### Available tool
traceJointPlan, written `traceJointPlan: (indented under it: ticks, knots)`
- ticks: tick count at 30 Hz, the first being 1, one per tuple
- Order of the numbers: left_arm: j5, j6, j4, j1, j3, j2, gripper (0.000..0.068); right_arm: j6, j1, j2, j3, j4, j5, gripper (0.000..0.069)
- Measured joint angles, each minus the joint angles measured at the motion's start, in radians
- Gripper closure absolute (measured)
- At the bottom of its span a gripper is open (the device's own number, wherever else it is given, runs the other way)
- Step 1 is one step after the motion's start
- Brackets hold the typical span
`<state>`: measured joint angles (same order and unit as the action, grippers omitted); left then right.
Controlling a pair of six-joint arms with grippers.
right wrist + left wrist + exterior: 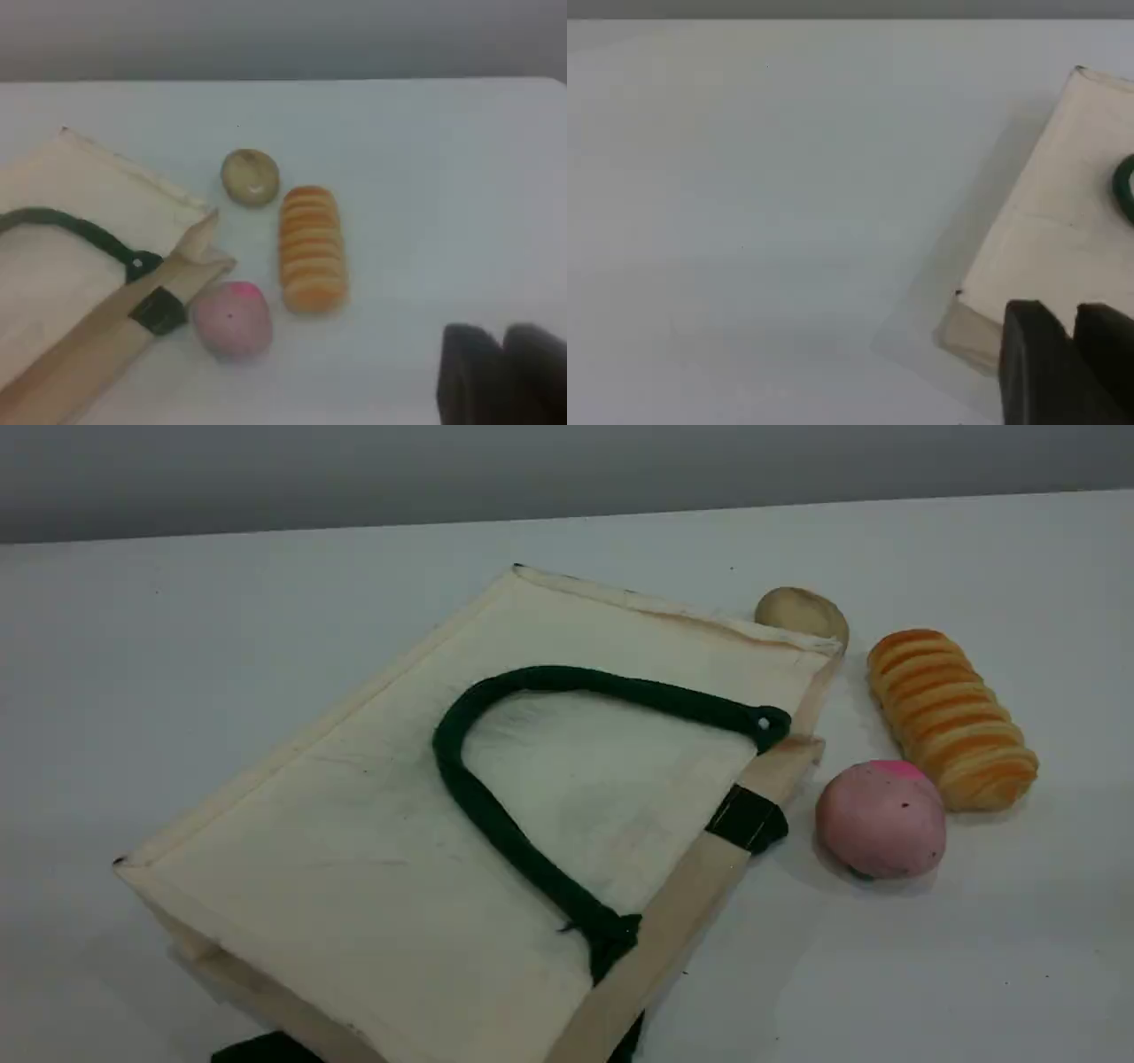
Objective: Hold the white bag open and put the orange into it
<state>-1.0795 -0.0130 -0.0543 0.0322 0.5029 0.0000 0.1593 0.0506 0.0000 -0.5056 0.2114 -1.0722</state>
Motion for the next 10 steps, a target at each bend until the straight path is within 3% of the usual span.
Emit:
traceJointPlan:
  ticks: [10]
  knots:
    - [0.0,0.0,0.0,0.0,0.0,0.0,0.056,0.0,0.0,0.0,0.0,0.0,0.0,0.0598]
